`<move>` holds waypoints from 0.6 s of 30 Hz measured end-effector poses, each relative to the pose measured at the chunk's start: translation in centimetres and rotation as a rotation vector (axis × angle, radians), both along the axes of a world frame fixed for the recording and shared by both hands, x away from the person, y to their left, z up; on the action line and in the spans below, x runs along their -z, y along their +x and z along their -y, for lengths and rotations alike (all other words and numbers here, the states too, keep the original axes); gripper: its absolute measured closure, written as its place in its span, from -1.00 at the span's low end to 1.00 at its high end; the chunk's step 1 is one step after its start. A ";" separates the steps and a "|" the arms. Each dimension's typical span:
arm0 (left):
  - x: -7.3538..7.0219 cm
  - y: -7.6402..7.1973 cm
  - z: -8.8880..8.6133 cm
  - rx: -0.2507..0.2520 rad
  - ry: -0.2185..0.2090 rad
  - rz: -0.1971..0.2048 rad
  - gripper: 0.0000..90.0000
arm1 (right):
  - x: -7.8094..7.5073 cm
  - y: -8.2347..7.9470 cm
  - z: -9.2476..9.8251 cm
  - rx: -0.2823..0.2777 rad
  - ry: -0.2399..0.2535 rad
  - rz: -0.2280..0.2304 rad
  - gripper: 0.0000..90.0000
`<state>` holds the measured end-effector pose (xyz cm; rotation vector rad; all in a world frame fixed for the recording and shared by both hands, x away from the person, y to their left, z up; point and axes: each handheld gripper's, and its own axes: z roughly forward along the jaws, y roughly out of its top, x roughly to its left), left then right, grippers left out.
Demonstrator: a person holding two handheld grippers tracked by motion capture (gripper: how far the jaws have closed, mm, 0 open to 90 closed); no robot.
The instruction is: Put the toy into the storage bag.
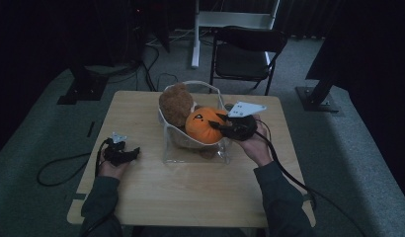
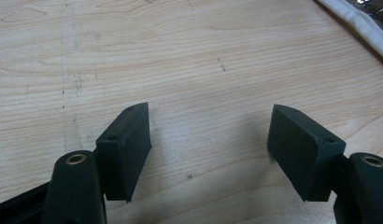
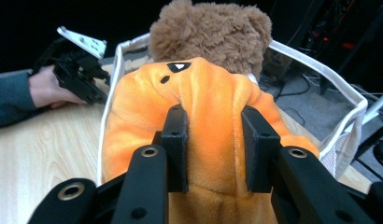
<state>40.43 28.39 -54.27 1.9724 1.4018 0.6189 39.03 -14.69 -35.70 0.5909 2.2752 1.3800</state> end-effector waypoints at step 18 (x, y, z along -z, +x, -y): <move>0.0 0.0 0.0 0.000 0.000 -0.001 -0.32 | 0.8 0.4 0.1 0.007 -0.002 -0.030 0.42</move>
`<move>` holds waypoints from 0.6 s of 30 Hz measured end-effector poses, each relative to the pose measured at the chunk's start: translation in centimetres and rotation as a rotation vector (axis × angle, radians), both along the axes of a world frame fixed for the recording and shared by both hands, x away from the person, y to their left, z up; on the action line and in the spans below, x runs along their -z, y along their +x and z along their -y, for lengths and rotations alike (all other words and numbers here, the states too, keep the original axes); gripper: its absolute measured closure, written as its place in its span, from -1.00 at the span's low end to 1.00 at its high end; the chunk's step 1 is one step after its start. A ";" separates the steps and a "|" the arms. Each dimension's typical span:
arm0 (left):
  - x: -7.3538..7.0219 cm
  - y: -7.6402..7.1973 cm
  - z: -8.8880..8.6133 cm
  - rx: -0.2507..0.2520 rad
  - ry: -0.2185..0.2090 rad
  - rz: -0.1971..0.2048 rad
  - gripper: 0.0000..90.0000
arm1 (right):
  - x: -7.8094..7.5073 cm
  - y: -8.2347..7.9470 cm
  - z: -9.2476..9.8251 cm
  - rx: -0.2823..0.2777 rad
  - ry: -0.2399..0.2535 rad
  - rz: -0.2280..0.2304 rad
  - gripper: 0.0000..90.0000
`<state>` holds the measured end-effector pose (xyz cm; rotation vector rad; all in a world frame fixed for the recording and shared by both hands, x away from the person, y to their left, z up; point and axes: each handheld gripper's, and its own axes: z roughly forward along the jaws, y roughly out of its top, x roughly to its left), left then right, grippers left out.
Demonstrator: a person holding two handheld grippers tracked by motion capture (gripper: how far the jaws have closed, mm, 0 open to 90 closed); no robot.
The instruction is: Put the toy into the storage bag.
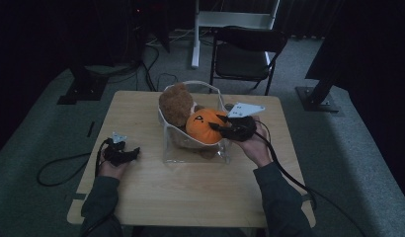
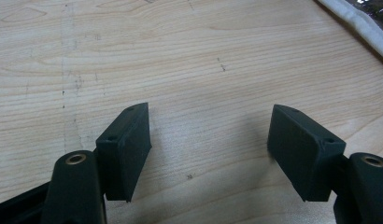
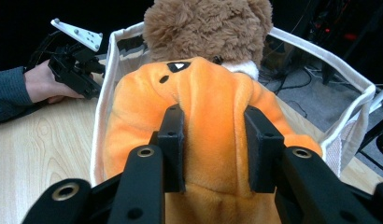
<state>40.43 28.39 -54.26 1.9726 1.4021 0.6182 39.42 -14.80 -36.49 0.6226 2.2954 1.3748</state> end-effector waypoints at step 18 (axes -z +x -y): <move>0.0 0.0 0.0 0.001 0.002 0.001 -0.32 | 0.4 0.3 0.1 0.002 -0.005 -0.034 0.37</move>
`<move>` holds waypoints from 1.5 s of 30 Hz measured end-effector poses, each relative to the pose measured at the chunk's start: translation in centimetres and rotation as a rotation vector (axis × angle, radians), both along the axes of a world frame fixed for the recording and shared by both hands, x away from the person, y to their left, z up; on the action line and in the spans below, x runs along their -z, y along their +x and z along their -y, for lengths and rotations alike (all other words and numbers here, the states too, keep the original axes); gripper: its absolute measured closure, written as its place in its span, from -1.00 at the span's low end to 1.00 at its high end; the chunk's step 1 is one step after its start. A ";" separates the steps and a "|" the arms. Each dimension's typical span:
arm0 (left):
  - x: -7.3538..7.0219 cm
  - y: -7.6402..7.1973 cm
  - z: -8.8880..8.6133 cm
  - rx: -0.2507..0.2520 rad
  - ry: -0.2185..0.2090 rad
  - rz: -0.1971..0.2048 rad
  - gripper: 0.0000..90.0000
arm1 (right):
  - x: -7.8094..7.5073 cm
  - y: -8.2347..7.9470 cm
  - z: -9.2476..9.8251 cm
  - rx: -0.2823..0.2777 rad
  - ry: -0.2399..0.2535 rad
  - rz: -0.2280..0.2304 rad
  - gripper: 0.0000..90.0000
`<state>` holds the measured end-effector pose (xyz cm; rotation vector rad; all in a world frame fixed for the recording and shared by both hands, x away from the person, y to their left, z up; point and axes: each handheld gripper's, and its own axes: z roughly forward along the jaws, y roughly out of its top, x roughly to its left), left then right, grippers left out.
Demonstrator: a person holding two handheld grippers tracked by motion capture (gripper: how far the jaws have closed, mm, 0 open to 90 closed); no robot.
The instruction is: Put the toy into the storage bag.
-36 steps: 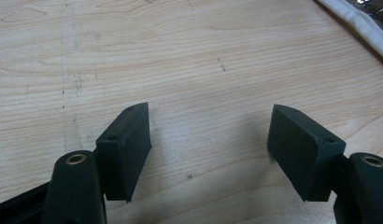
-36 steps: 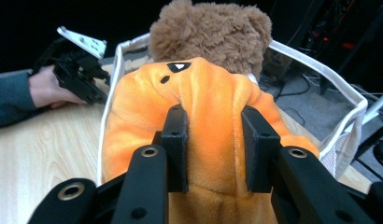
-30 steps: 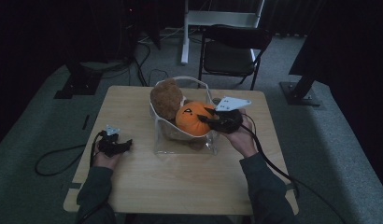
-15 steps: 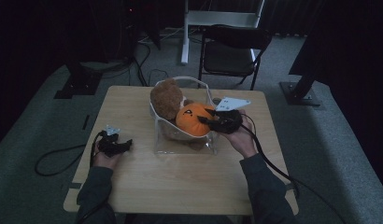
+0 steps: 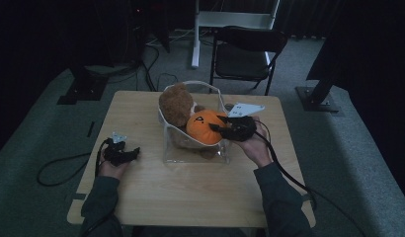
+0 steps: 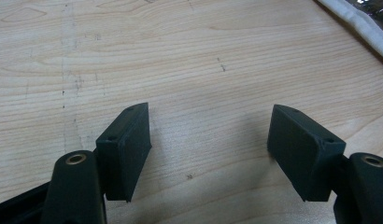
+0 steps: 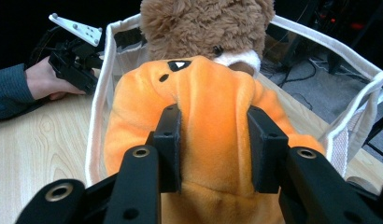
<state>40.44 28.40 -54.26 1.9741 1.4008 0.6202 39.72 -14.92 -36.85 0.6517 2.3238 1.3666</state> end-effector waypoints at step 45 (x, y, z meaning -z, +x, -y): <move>0.0 0.0 0.0 -0.001 -0.003 -0.001 -0.32 | 1.3 0.7 -1.2 0.114 -0.204 0.045 0.26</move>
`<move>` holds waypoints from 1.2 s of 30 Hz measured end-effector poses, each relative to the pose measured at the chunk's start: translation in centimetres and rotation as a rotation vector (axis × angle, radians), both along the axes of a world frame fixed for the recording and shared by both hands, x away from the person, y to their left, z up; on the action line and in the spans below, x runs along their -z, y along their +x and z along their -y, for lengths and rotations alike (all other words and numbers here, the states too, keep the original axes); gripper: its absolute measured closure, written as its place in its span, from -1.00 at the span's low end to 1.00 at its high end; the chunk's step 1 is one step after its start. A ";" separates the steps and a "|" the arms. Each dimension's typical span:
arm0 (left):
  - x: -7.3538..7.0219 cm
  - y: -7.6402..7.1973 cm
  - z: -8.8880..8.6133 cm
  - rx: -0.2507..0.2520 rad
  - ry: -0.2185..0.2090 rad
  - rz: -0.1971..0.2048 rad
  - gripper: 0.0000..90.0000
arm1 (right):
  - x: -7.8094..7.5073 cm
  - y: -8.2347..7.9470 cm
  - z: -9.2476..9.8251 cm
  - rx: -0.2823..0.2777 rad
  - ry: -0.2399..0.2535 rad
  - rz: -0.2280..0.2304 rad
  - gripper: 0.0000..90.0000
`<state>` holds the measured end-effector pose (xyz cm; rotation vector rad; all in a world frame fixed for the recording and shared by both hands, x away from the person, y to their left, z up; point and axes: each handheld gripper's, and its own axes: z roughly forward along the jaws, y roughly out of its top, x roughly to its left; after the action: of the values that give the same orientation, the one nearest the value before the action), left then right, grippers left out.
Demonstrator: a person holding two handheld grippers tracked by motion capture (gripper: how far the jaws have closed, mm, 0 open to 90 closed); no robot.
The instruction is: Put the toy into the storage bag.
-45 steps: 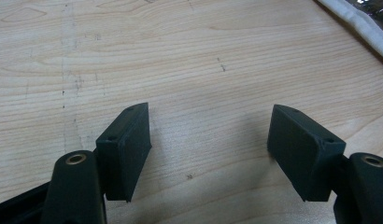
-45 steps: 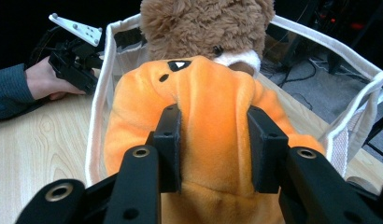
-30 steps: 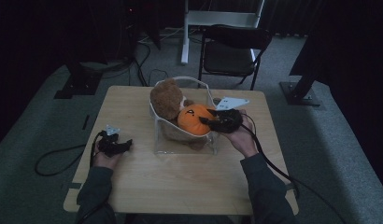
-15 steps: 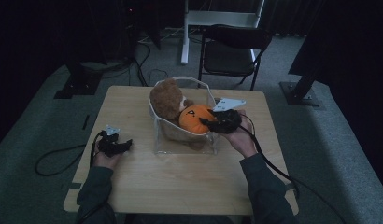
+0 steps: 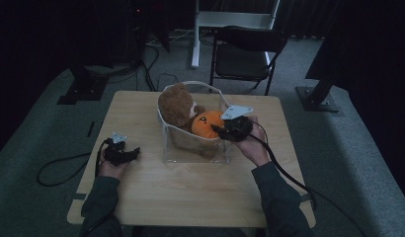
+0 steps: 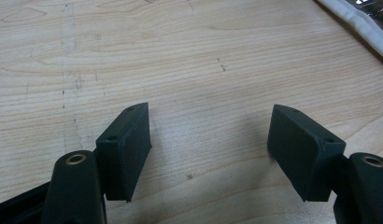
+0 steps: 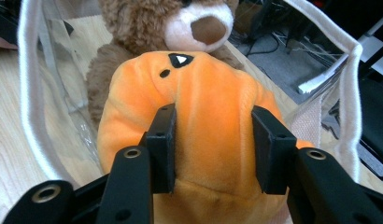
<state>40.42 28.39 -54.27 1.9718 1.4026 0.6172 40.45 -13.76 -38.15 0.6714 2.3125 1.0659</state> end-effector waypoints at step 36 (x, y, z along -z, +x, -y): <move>0.0 0.0 0.0 0.000 0.000 0.000 -0.32 | -0.7 -0.1 2.3 -0.097 0.186 -0.109 0.59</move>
<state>40.42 28.39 -54.27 1.9721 1.4026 0.6173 40.35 -16.02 -37.49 0.7096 2.3783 1.3318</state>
